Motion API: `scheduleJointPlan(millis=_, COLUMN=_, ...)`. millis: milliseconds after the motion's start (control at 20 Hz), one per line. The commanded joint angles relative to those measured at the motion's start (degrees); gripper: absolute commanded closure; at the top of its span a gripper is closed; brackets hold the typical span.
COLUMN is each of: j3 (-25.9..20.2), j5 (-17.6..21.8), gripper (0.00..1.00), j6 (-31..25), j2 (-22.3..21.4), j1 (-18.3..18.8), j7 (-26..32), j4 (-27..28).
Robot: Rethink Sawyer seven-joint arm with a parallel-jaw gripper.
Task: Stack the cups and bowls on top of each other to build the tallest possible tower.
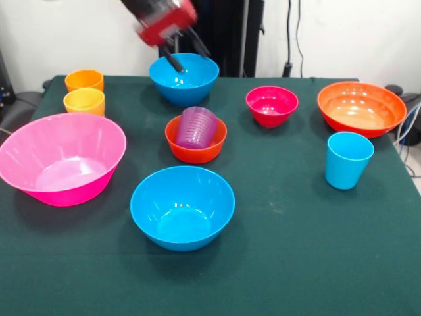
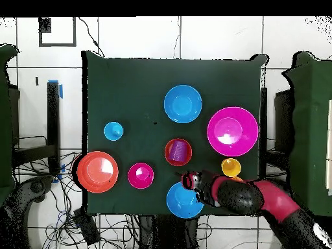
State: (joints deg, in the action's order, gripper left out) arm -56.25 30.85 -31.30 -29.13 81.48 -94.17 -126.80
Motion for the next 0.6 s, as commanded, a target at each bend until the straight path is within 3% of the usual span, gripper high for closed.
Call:
scheduleJointPlan(millis=50, j3=-8.0, j5=-5.5, gripper=0.0, j6=2.9, j2=-12.4, j1=12.4, j7=-2.7, j4=-15.5)
scheduleJointPlan(millis=250, j3=-9.7, j5=-6.3, gripper=0.0, j6=3.0, j2=-13.2, j1=21.6, j7=-0.4, j4=-22.2)
scheduleJointPlan(millis=350, j3=-10.6, j5=-5.2, gripper=0.0, j6=6.5, j2=-14.5, j1=24.9, j7=-1.0, j4=-25.8)
scheduleJointPlan(millis=450, j3=-10.5, j5=-3.4, gripper=0.0, j6=9.8, j2=-15.1, j1=26.2, j7=-2.0, j4=-28.1)
scheduleJointPlan(millis=600, j3=-6.0, j5=2.1, gripper=0.0, j6=16.0, j2=-14.3, j1=26.9, j7=-4.3, j4=-30.9)
